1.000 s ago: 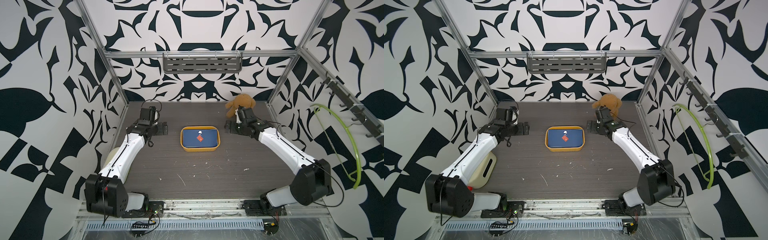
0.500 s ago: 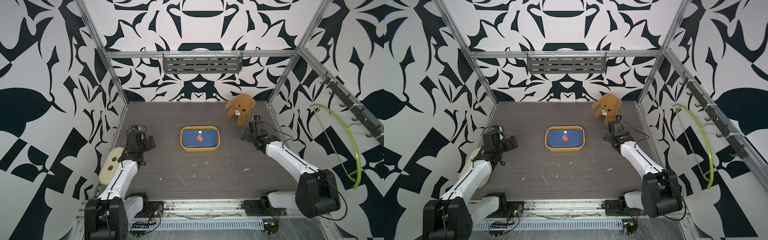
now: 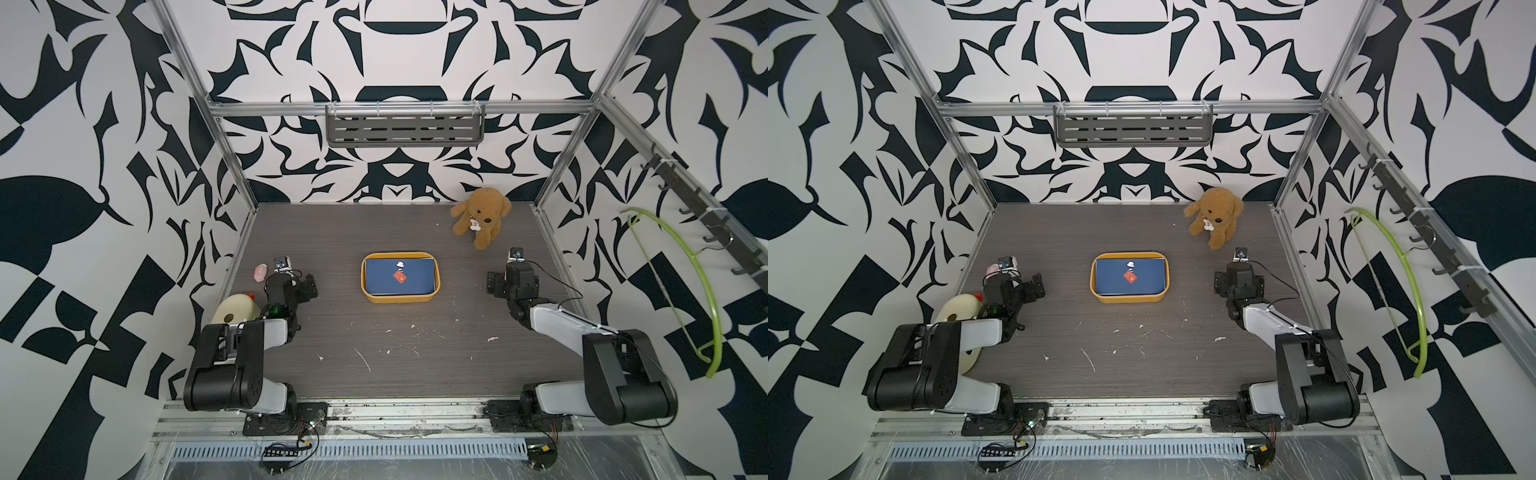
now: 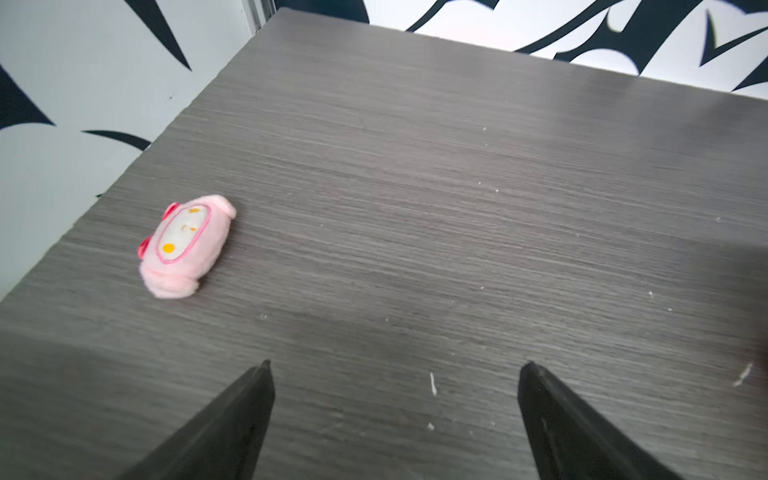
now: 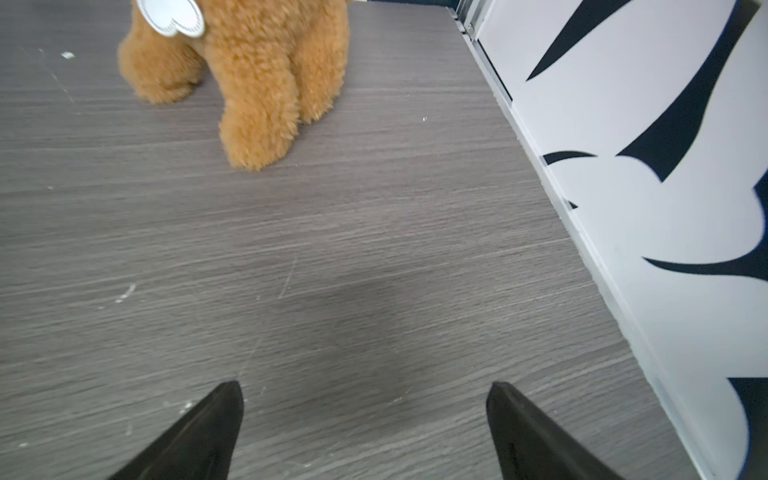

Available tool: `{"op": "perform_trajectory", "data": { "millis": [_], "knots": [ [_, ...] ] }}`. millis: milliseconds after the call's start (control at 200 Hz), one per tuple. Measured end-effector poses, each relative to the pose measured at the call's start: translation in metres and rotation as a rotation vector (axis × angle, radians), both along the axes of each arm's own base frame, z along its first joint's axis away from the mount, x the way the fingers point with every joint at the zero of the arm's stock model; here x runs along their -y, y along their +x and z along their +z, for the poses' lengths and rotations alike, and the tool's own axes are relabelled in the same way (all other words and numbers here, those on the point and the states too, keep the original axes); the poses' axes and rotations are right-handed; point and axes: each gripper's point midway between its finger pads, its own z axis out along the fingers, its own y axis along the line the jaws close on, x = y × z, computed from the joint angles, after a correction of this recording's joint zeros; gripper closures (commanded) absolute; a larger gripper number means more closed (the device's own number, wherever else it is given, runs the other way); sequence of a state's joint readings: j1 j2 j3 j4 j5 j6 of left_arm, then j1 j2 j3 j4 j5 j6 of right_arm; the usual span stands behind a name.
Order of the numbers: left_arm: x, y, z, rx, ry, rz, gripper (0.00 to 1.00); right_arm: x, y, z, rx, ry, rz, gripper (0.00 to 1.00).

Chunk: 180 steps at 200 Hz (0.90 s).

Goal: Put the sealed envelopes into the storage box
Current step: Reset both arms

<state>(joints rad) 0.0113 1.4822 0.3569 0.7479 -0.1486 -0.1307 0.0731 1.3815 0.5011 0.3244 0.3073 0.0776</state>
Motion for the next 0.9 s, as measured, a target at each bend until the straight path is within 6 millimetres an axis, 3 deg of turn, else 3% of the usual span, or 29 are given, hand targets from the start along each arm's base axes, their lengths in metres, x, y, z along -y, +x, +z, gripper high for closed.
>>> {"op": "perform_trajectory", "data": {
  "millis": [170, 305, 560, 900],
  "knots": [
    [0.010, 0.006, -0.003, 0.028, 0.007, -0.059, 0.01, -0.010, 0.009, -0.026, 0.039, 0.047, 0.088, 0.06],
    [0.014, 0.012, 0.005, 0.053, 0.011, -0.085, 0.01, -0.018, 0.002, -0.043, 0.042, 0.071, 0.138, 0.03],
    [0.019, 0.014, 0.008, 0.060, 0.025, -0.107, 0.01, -0.022, 0.012, -0.027, 0.123, 0.072, 0.163, 0.00],
    [0.021, 0.014, 0.008, 0.060, 0.030, -0.120, 0.01, -0.022, 0.014, -0.024, 0.138, 0.073, 0.166, 0.00]
  ]
}}
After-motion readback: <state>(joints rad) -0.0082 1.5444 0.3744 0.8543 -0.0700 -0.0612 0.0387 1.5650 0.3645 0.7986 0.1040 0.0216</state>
